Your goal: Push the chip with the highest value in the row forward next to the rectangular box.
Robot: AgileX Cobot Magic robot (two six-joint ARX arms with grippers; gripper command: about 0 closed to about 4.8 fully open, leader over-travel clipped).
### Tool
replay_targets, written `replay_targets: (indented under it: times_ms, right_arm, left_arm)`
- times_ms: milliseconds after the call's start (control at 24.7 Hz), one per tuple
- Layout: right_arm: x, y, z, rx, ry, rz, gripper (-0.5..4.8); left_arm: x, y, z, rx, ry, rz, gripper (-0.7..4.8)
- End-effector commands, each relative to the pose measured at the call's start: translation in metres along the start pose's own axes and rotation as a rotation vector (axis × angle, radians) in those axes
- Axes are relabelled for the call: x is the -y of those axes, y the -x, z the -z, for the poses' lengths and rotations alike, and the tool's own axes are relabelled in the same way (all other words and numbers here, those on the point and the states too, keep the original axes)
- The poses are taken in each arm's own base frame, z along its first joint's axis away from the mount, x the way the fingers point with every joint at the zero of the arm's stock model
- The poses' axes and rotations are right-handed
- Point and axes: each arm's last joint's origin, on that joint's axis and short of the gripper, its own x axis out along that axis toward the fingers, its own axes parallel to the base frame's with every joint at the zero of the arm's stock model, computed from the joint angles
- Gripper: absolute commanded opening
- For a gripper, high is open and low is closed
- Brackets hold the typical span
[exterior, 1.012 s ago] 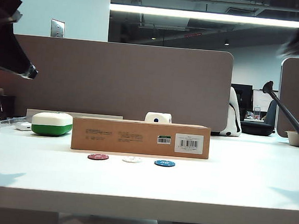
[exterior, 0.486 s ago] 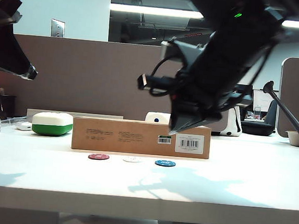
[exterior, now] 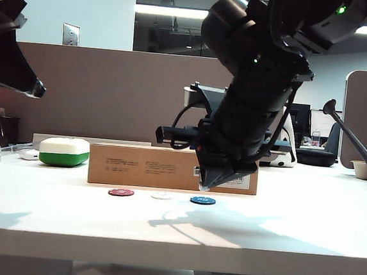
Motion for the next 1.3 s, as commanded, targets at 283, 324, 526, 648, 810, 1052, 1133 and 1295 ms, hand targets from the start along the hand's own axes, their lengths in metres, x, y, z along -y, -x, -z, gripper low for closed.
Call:
replay_targets:
  times_ms: [283,324,526,648,810,1052,1133,1295]
  right_arm:
    - [0.017,-0.003,-0.004,-0.044,-0.092,-0.049,-0.06]
    - [0.017,-0.003,-0.004,-0.045,-0.093,-0.051,-0.05]
    - [0.016,-0.006,-0.003,-0.060,-0.113,-0.079,-0.05]
    - [0.016,-0.011,0.001,-0.079,-0.119,-0.077,-0.06]
    - [0.016,-0.012,0.002,-0.083,-0.122,-0.072,-0.05]
    - [0.019,-0.017,0.003,-0.087,-0.127,-0.069,-0.05]
    - [0.017,-0.021,0.001,-0.093,-0.127,-0.082,-0.06]
    - [0.014,-0.028,-0.006,-0.086,-0.127,-0.082,-0.06]
  left_arm:
    - [0.000,0.000,-0.001,0.015,0.000,0.001,-0.05]
    - [0.000,0.000,-0.001,0.015,0.000,0.001,-0.05]
    - [0.000,0.000,-0.001,0.015,0.000,0.001,-0.05]
    - [0.000,0.000,-0.001,0.015,0.000,0.001,-0.05]
    - [0.000,0.000,-0.001,0.015,0.000,0.001,-0.05]
    - [0.000,0.000,-0.001,0.015,0.000,0.001,-0.05]
    - [0.000,0.000,-0.001,0.015,0.000,0.001,-0.05]
    - [0.000,0.000,-0.001,0.015,0.000,0.001,-0.05]
